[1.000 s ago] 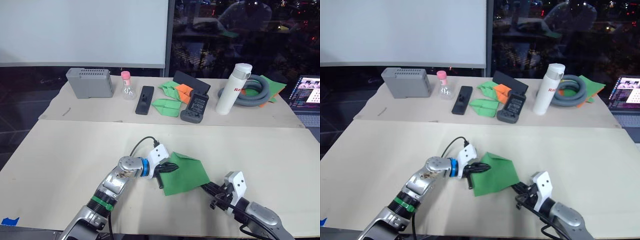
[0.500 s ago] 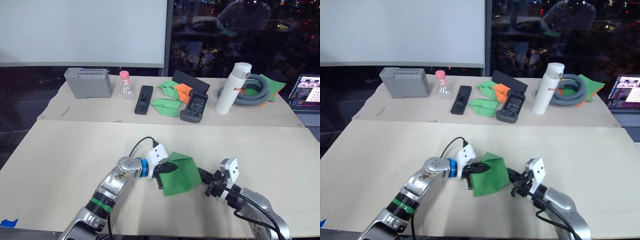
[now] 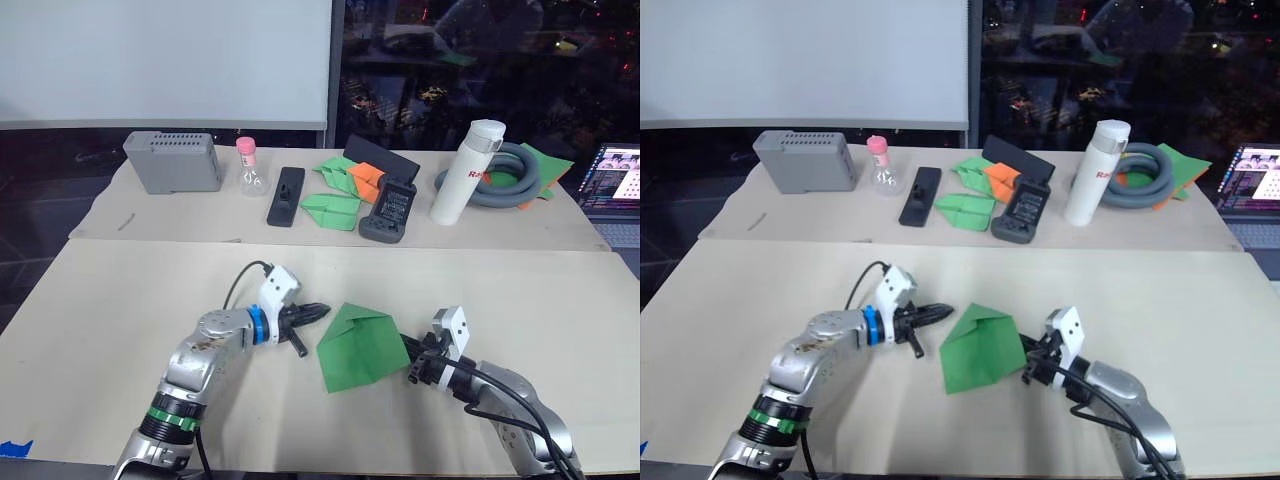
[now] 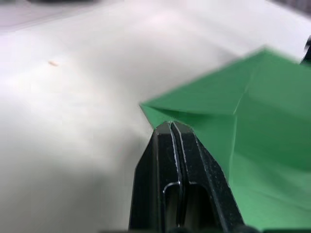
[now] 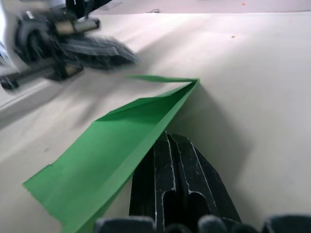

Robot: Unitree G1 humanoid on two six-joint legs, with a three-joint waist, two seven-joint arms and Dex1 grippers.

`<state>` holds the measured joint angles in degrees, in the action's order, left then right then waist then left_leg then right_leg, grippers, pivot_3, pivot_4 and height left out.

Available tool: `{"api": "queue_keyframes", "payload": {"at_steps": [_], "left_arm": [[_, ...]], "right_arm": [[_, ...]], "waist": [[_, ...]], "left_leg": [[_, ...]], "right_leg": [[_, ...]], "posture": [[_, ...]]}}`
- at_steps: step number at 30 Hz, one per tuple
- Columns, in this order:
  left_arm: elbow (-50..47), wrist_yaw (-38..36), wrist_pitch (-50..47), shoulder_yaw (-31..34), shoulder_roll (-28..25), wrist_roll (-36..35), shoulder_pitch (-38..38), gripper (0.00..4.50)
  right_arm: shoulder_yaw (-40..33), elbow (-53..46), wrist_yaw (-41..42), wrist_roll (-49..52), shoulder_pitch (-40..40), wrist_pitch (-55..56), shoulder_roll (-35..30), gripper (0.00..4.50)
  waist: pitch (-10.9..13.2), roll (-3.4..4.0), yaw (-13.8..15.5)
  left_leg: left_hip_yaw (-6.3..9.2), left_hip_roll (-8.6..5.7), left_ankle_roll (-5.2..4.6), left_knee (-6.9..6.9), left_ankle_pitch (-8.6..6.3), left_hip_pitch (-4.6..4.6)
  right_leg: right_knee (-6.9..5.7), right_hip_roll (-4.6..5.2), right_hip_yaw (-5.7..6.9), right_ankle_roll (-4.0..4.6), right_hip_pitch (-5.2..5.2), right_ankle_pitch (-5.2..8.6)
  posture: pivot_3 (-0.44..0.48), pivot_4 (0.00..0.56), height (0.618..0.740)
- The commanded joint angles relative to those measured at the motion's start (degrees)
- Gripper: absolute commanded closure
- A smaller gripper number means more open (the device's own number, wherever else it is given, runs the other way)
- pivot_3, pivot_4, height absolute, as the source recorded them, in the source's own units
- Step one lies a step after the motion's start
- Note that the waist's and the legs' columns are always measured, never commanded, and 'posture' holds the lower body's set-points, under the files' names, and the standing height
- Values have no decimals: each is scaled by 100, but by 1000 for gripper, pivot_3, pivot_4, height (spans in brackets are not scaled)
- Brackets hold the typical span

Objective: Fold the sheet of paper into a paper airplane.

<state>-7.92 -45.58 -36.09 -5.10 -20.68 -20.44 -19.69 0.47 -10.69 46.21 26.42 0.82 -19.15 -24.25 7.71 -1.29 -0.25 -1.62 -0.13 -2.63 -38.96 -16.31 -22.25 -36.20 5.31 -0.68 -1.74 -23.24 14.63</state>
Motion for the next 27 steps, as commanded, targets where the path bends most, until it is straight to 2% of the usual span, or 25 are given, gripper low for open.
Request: {"api": "queue_keyframes", "payload": {"at_steps": [1, 7, 12, 14, 20, 27], "left_arm": [[-107, 25, -50, 241, 174, -394, -320, 4500], [338, 32, 124, -323, 505, -103, -535, 4500], [1203, -175, 732, -1175, 401, 660, -564, 4500], [1432, -257, 947, -1345, 479, 753, -522, 4500], [1706, -249, 1220, -1223, 795, 723, -610, 4500], [1577, -214, 1149, -1128, 670, 737, -426, 4500]], "right_arm": [[-12, -79, 81, 21, -71, 104, -12, 4469], [40, -92, 65, -64, -42, 150, -2, 4469], [38, -283, 35, -88, -27, 124, -59, 4469], [-20, -445, -37, 10, -81, 58, -33, 4469], [111, -895, -172, 109, -227, -175, -7, 4469], [425, -892, -96, -17, -311, -308, 8, 4469]], "waist": [[0, 0, 34], [0, 0, 89], [0, 0, 72], [0, 0, 77], [0, 0, 103], [0, 0, 91]], "left_leg": [[0, -1, 0, -1, 0, 0], [-7, -15, -5, -6, -2, 4], [-11, -14, -3, -5, -1, 4], [-11, -13, 0, -6, 1, 5], [-9, -11, -2, -10, 1, 6], [-10, -11, -3, -12, 0, 6]], "right_leg": [[0, -1, 2, 0, 1, 0], [1, -19, 9, -3, 8, -2], [0, -36, 7, -3, 4, -2], [-1, -43, 5, -3, 4, -2], [0, -36, 4, -3, 9, -2], [-3, -36, 5, -4, 9, -2]], "posture": [[0, 150, 740], [0, 150, 740], [0, 150, 740], [0, 150, 740], [0, 150, 740], [0, 150, 740]]}}
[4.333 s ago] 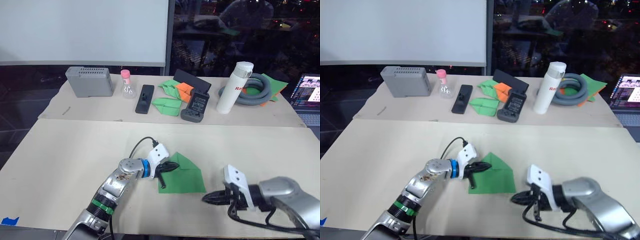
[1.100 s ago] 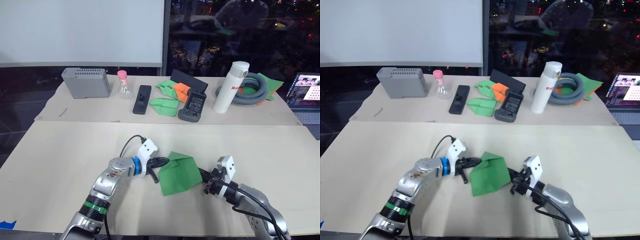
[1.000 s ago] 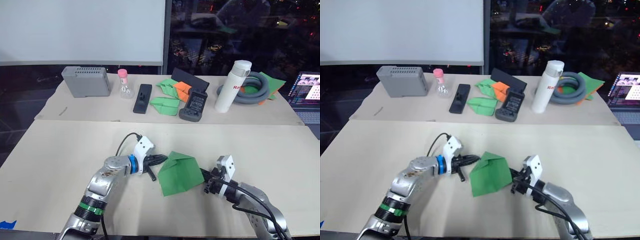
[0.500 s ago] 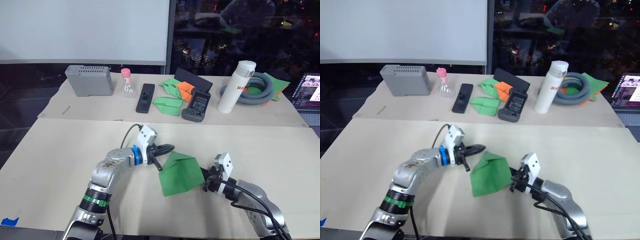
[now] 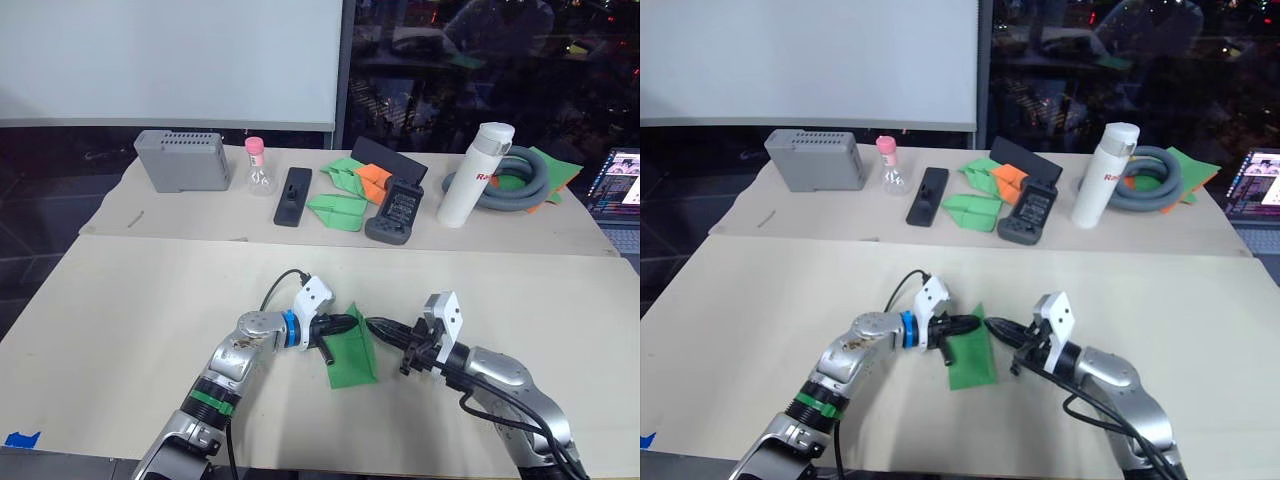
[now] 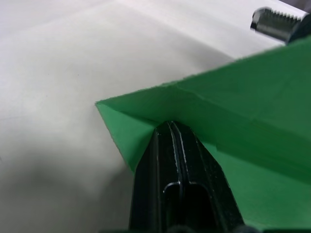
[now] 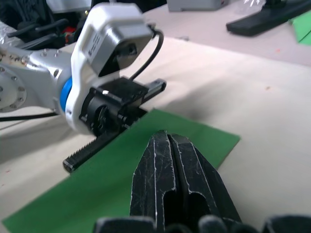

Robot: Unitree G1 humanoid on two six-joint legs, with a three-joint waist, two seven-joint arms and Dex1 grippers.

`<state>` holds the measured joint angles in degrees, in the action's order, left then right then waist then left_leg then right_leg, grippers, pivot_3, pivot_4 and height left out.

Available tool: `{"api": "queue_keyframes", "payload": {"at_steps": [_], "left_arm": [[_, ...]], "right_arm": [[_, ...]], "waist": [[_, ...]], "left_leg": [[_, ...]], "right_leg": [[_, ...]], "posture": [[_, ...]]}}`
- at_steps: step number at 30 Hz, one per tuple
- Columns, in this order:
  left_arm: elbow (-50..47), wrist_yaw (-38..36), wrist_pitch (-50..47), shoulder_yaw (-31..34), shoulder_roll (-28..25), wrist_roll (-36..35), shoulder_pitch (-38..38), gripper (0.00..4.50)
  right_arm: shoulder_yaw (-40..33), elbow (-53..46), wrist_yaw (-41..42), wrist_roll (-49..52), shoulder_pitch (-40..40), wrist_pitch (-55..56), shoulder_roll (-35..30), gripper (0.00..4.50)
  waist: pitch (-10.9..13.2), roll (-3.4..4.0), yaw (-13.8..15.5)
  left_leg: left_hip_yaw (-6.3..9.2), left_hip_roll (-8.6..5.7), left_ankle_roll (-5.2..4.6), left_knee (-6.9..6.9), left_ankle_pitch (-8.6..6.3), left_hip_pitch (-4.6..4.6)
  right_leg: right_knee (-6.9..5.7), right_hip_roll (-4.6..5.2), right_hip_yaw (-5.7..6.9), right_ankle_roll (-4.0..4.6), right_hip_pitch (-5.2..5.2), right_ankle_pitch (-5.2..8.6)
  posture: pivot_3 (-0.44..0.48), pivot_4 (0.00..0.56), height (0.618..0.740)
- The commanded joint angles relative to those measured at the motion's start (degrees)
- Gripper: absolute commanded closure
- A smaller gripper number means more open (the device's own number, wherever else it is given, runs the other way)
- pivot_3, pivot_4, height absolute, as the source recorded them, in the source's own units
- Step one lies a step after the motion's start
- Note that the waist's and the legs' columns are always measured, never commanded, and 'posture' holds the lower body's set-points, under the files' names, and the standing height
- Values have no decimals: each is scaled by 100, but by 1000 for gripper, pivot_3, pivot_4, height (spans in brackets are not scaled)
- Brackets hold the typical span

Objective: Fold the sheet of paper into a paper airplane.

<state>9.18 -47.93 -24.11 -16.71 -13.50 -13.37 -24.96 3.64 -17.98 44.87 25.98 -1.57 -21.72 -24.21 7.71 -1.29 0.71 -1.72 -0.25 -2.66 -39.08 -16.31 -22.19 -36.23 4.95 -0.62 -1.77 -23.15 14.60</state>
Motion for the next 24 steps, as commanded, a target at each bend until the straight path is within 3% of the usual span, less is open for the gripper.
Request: {"api": "queue_keyframes", "payload": {"at_steps": [1, 14, 24], "left_arm": [[-204, 16, -75, 59, -110, 21, 154, 4500], [-802, 25, -478, 241, -423, -133, 473, 4500], [-1122, 189, -577, 1093, -995, -362, 396, 4500]], "right_arm": [[193, -91, 46, -42, -106, -4, 14, 4469], [813, 743, 287, -590, -522, 221, 7, 4469], [1206, 1278, 316, -1253, -822, 178, -62, 4469]], "waist": [[0, 0, -5], [0, 0, -82], [0, -2, -155]], "left_leg": [[0, 1, 0, 0, 0, 0], [0, 5, 2, 0, 1, 6], [-1, 8, 9, 0, 5, 27]], "right_leg": [[-1, -1, 0, 0, 0, 0], [-10, -9, -2, 0, -2, 0], [-44, -9, -6, 0, -2, 0]], "posture": [[0, 150, 740], [0, 150, 740], [0, 150, 740]]}}
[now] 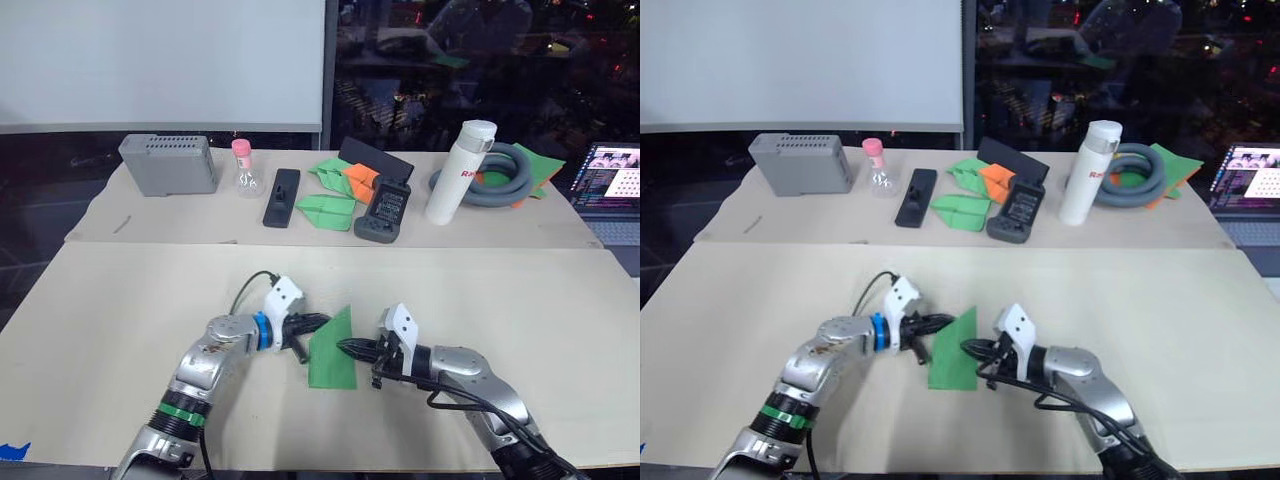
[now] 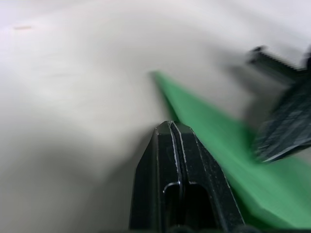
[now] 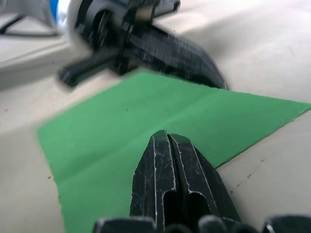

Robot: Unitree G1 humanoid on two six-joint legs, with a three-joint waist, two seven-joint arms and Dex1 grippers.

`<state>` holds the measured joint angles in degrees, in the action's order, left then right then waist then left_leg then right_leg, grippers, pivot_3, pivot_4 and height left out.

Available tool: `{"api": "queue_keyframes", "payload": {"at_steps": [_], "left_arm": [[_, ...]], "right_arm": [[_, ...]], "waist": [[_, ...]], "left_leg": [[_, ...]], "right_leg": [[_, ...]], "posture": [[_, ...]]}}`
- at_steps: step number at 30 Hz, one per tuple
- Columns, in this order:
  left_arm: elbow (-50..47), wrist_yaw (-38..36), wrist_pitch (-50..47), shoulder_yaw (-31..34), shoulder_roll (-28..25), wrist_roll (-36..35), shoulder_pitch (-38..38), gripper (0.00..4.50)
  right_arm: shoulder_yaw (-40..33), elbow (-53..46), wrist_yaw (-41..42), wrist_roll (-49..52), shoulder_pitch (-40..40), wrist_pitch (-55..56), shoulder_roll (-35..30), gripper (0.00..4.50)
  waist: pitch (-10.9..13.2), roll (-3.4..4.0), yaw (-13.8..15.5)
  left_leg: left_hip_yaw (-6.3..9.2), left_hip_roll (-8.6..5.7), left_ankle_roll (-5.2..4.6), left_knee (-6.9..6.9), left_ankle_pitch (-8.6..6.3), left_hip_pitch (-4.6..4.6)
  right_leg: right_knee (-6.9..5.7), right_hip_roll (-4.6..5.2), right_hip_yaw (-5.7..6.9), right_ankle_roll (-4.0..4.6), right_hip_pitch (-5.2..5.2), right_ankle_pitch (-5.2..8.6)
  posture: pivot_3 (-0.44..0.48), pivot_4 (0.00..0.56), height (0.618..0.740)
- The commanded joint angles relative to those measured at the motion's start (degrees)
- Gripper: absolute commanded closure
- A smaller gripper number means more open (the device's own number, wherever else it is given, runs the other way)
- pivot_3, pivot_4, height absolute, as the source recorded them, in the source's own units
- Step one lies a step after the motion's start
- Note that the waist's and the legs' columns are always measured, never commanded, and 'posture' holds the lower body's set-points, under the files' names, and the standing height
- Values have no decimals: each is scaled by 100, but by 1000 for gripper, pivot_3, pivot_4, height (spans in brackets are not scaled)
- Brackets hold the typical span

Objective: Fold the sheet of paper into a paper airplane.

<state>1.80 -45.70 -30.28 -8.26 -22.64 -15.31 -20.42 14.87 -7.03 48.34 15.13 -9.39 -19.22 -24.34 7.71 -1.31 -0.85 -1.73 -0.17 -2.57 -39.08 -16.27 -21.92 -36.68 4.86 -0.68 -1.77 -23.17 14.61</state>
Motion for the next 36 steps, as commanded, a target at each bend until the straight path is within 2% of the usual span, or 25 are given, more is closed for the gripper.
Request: {"api": "queue_keyframes", "payload": {"at_steps": [1, 7, 18, 22, 27, 31, 36], "left_arm": [[-480, -79, 37, 281, -106, -241, -45, 4500], [-962, -331, 39, 31, 13, -484, 19, 4500], [-236, -414, 505, -1077, -31, 468, -71, 4500], [-59, -424, 645, -1288, -3, 693, -49, 4500], [21, -439, 723, -1322, 30, 765, -64, 4500], [38, -423, 707, -1288, 6, 776, -83, 4500], [32, -377, 689, -1255, -33, 807, -41, 4500]], "right_arm": [[97, 204, -43, -207, -59, -105, -55, 4469], [98, 218, -48, -281, -106, -199, -112, 4469], [-358, -606, -230, 0, 187, -645, -392, 4469], [-536, -643, -307, 38, 157, -643, -411, 4469], [-583, -220, -319, -22, -332, -409, -259, 4469], [-483, 640, -326, -292, -1010, 15, -111, 4469], [-399, 1610, -186, -463, -1417, 558, 107, 4469]], "waist": [[0, -1, 8], [-1, -2, 16], [-1, -2, 67], [-1, -2, 94], [-1, -2, 93], [-1, -2, 79], [-1, -2, 71]], "left_leg": [[0, 0, 2, 0, 1, 1], [0, -2, 4, 0, 2, 5], [0, -9, 2, 0, 1, -4], [0, -9, 1, -1, 1, -4], [-1, -9, 1, -2, 1, -3], [-5, -9, 1, -3, 1, -4], [-4, -7, 1, -3, 1, -3]], "right_leg": [[-1, 0, 0, 0, 1, 0], [-3, 32, -1, 0, 6, 0], [0, 17, 2, 0, 2, 0], [1, 21, 1, 0, 3, 0], [0, 18, 1, 0, 3, 0], [0, 7, 0, 0, 1, 0], [-3, 0, 3, 0, 2, 0]], "posture": [[0, 150, 740], [0, 150, 740], [0, 150, 740], [0, 150, 740], [0, 150, 740], [0, 150, 740], [0, 150, 740]]}}
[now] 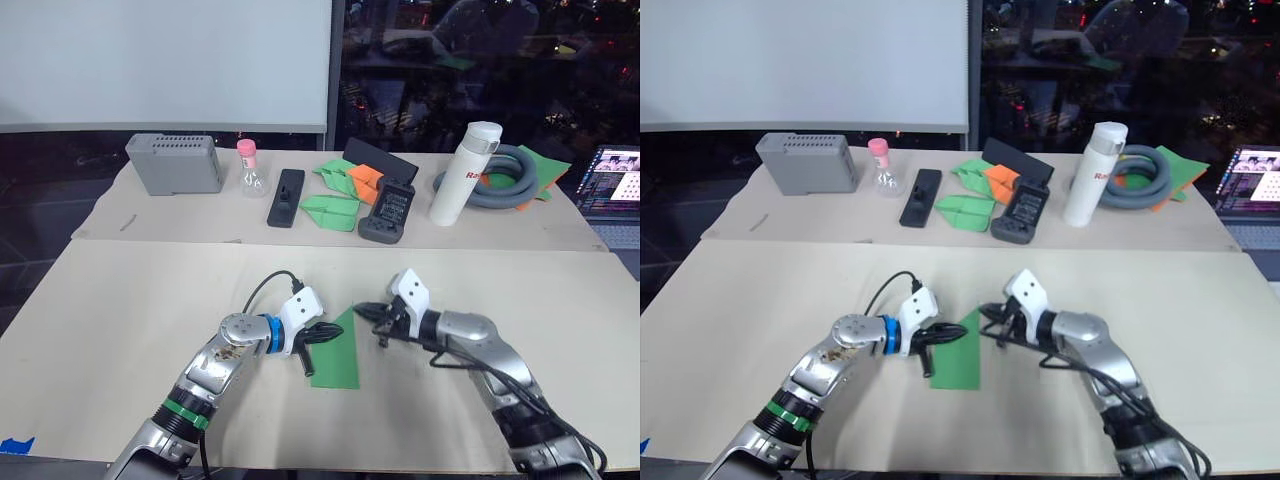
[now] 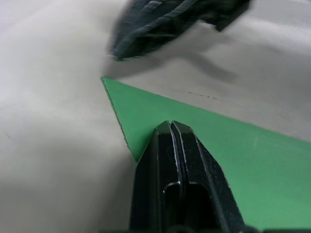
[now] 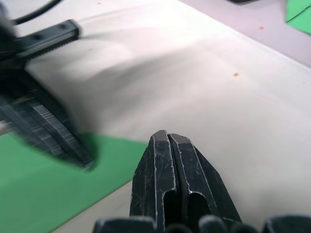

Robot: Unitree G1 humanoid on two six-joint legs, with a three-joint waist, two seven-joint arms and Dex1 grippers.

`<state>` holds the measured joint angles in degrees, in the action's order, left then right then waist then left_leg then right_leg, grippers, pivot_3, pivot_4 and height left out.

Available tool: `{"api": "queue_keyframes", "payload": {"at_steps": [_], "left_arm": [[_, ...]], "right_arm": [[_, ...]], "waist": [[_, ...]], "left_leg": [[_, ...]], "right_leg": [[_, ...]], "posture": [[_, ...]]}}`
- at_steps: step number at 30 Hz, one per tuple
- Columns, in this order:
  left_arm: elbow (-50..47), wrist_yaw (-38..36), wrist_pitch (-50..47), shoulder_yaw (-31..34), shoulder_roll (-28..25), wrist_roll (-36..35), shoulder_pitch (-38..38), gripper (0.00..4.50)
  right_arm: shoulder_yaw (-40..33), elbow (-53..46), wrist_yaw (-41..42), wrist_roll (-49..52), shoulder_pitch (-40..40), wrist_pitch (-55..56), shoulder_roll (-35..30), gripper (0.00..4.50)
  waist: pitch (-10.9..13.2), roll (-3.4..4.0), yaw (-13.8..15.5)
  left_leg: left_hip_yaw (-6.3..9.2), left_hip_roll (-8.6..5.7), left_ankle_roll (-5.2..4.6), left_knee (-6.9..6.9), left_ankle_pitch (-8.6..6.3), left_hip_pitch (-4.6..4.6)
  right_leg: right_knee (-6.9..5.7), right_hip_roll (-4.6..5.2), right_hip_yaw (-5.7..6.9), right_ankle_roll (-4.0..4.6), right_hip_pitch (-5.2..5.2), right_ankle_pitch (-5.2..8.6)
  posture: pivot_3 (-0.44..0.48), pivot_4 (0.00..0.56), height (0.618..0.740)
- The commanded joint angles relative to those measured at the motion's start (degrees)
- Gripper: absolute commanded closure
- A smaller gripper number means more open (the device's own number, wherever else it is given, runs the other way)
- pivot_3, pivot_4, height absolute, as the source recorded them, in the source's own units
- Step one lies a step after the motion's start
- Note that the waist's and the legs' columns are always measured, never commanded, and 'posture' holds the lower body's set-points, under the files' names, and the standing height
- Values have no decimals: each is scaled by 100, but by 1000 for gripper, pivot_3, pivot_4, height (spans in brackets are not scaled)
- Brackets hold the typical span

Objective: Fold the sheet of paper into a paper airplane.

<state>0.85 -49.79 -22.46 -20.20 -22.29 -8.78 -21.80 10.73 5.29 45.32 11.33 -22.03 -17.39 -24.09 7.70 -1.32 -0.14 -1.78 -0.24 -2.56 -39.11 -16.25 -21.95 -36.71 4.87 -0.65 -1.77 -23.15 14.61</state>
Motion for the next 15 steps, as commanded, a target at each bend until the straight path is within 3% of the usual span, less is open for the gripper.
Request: {"api": "queue_keyframes", "payload": {"at_steps": [1, 8, 15], "left_arm": [[119, 39, -69, -46, -81, 159, 118, 4500], [211, 121, 85, 211, -107, 113, 27, 4500], [158, -53, 38, -4, -110, 139, 66, 4500]], "right_arm": [[68, 545, 184, -140, -223, 454, 100, 4469], [122, 479, 481, -110, 74, 403, 77, 4469], [305, 6, 712, -257, 559, 450, -142, 4469]], "waist": [[0, 0, -3], [0, 0, -54], [-1, 1, -56]], "left_leg": [[-1, 0, 0, 0, 0, -1], [-2, 5, 0, 0, 0, 2], [-1, 6, 0, 0, 0, 10]], "right_leg": [[1, 0, -1, 0, 0, 0], [-4, 3, -5, 0, -1, 0], [-5, 10, -7, 0, 4, 0]], "posture": [[0, 150, 740], [0, 150, 740], [0, 150, 740]]}}
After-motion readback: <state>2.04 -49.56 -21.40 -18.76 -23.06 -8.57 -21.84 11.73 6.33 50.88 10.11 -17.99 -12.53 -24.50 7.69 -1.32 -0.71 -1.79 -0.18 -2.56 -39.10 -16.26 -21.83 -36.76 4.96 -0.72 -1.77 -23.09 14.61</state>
